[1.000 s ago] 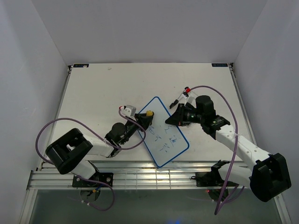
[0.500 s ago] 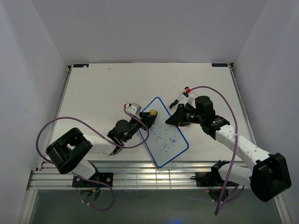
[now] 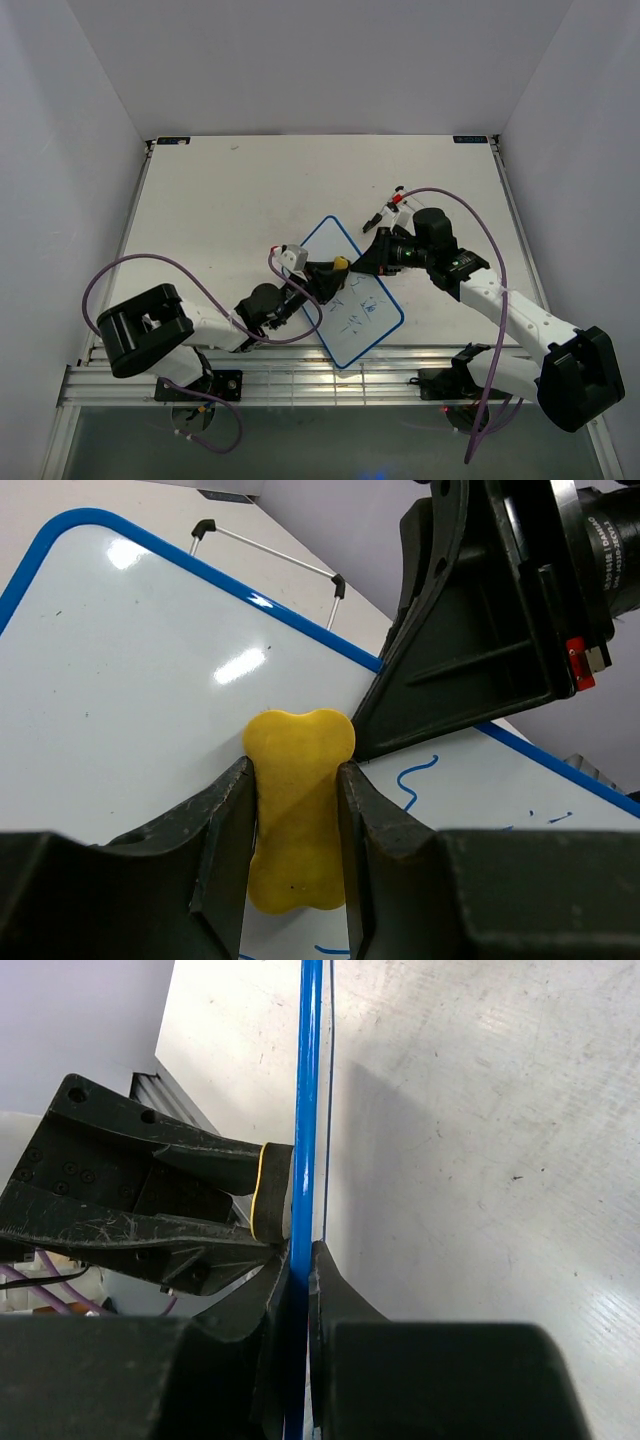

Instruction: Erase the whiteboard

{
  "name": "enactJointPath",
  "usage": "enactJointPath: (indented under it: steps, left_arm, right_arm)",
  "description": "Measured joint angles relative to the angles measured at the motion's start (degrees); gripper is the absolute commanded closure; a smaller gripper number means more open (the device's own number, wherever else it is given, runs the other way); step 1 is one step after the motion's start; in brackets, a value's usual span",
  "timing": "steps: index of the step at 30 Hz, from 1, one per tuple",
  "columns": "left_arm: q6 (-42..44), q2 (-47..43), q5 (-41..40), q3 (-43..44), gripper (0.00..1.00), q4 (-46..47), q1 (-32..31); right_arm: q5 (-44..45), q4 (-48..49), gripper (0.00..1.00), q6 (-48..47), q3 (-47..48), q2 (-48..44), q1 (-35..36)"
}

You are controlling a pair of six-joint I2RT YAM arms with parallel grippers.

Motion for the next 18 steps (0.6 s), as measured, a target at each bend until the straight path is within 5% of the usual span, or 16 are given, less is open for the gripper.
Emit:
enactJointPath:
  steps: [6, 18]
  left_arm:
    - [-2.19, -0.63, -0.52, 2.05, 1.00, -3.72, 2.99]
    - [-4.83, 0.55, 8.17, 3.58, 1.00, -7.43, 21.38]
  right_arm:
    - [1.27, 1.81, 0.92, 0.35, -0.15, -0.02, 0.02]
    - [2.14, 2.05, 0.92, 0.42, -0.15, -0.79, 0.94]
